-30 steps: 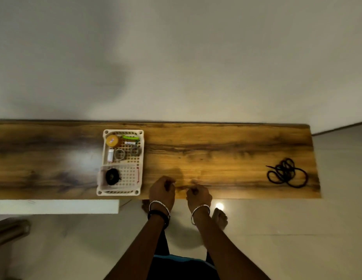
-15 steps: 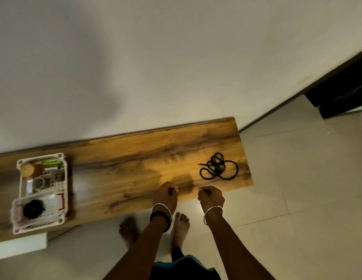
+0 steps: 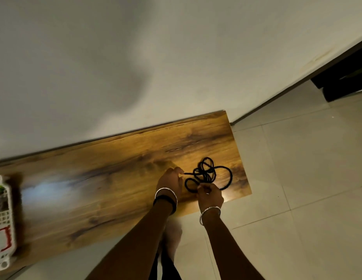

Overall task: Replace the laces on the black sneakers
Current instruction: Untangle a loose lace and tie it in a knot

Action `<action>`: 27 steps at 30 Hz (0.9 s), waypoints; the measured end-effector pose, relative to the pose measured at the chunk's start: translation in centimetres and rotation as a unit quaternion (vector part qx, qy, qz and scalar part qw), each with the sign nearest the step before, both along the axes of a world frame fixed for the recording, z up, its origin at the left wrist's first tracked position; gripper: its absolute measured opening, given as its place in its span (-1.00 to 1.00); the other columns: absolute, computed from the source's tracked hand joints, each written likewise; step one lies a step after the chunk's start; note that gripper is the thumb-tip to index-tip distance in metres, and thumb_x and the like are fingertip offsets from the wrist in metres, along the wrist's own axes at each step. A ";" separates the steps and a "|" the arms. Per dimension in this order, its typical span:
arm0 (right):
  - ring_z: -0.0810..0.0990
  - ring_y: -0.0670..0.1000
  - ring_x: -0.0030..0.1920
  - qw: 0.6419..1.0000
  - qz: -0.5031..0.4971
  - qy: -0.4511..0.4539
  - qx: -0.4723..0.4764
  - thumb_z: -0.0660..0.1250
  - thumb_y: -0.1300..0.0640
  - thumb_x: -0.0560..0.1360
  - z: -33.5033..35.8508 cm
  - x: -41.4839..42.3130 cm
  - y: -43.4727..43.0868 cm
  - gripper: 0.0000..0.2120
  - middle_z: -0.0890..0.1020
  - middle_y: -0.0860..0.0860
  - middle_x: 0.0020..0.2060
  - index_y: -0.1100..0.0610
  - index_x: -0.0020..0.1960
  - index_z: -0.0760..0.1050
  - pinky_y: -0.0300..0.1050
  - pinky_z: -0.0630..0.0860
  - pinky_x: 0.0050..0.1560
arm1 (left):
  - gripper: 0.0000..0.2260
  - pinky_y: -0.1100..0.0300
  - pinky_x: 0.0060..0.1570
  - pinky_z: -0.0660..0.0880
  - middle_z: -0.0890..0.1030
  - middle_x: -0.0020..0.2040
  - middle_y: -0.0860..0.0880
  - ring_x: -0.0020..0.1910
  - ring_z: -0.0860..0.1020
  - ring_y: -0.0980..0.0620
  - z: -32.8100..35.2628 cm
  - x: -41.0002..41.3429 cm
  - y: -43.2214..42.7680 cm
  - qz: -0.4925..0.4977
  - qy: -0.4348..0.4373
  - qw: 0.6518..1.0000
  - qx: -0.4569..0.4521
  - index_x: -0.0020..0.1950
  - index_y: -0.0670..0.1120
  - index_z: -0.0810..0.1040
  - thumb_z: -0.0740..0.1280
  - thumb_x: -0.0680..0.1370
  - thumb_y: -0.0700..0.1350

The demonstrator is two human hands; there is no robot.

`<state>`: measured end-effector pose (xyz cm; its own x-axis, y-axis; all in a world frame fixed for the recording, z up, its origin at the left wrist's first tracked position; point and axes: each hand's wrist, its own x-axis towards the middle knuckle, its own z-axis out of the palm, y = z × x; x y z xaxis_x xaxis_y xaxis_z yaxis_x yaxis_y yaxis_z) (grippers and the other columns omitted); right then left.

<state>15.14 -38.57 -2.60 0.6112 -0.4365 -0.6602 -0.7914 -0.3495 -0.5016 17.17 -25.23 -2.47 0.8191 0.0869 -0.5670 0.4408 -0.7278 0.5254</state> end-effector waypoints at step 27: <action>0.61 0.02 -0.27 0.903 -0.117 0.043 0.411 0.39 0.20 0.56 16.9 0.8 3.5 -0.90 0.67 0.12 -0.24 0.23 -0.07 0.63 -0.18 0.50 -0.28 | -0.85 0.28 -0.24 0.58 0.67 -0.28 0.12 -0.28 0.64 0.23 15.8 -5.4 3.1 0.164 -0.168 0.953 -0.194 -0.07 0.00 0.57 0.31 0.59 0.05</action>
<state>15.98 -35.04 14.33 0.4970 0.1112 -0.8606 -0.8435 0.2946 -0.4491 11.74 -22.12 13.32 0.9249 0.2058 -0.3197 0.3708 -0.3019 0.8783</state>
